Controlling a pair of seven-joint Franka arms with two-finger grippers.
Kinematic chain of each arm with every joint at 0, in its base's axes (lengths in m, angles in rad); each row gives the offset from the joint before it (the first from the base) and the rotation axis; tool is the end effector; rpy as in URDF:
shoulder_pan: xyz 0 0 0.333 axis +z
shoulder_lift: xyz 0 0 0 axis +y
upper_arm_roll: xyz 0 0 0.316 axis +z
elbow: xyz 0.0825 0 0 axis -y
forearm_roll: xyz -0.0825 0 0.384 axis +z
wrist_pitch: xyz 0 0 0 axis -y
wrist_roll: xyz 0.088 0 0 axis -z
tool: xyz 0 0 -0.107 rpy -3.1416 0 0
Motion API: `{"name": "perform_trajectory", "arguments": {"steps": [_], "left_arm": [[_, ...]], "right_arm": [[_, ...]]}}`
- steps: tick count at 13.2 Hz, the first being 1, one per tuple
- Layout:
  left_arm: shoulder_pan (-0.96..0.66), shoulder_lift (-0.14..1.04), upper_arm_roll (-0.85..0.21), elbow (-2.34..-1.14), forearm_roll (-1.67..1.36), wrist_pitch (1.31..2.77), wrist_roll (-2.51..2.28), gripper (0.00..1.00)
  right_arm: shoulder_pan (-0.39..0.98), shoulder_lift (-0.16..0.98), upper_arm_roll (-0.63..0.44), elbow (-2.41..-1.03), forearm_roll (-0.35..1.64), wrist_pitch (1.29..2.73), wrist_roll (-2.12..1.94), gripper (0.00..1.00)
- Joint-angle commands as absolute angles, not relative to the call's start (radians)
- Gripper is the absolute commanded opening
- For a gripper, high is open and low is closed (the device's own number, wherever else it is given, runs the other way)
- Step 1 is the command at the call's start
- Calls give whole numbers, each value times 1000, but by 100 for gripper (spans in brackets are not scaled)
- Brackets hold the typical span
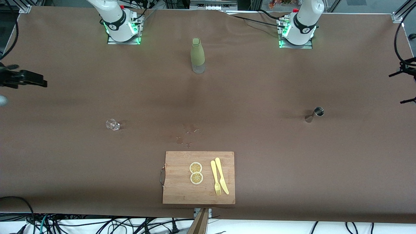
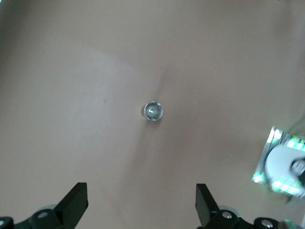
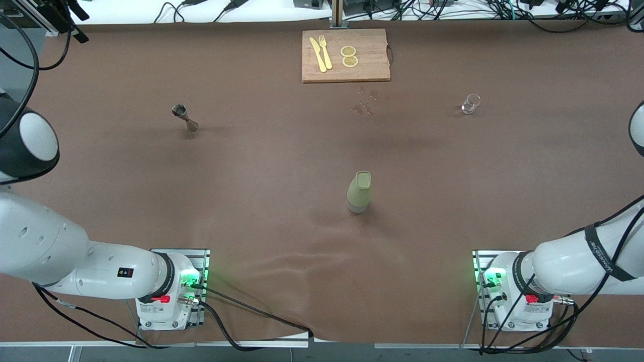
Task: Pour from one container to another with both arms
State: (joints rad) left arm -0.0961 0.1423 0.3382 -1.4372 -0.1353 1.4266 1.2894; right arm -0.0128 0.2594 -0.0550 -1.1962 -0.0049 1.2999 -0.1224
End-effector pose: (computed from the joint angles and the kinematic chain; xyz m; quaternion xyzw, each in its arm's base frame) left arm 0.5700 0.1095 0.5988 0.8605 -0.5023 -0.0218 0.0818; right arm 0.6019 -0.0363 0.6242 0.9966 0.0271 -0.0781 0.0021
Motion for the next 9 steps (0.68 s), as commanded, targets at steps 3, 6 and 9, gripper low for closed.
{"name": "perform_trajectory", "arguments": {"steps": [3,6,9], "left_arm": [[-141,41,230,-1532,-34,1457,673,100],[-153,14,169,-1581,-11,1463,336,100],[-153,3,106,-1609,55,1555,238,100]], "right_arm": [[-8,160,-94,-1249,-17,1341,-138,100],[21,123,-83,-1294,-18,1336,-62,100],[34,130,-68,-1301,-15,1341,-51,100]]}}
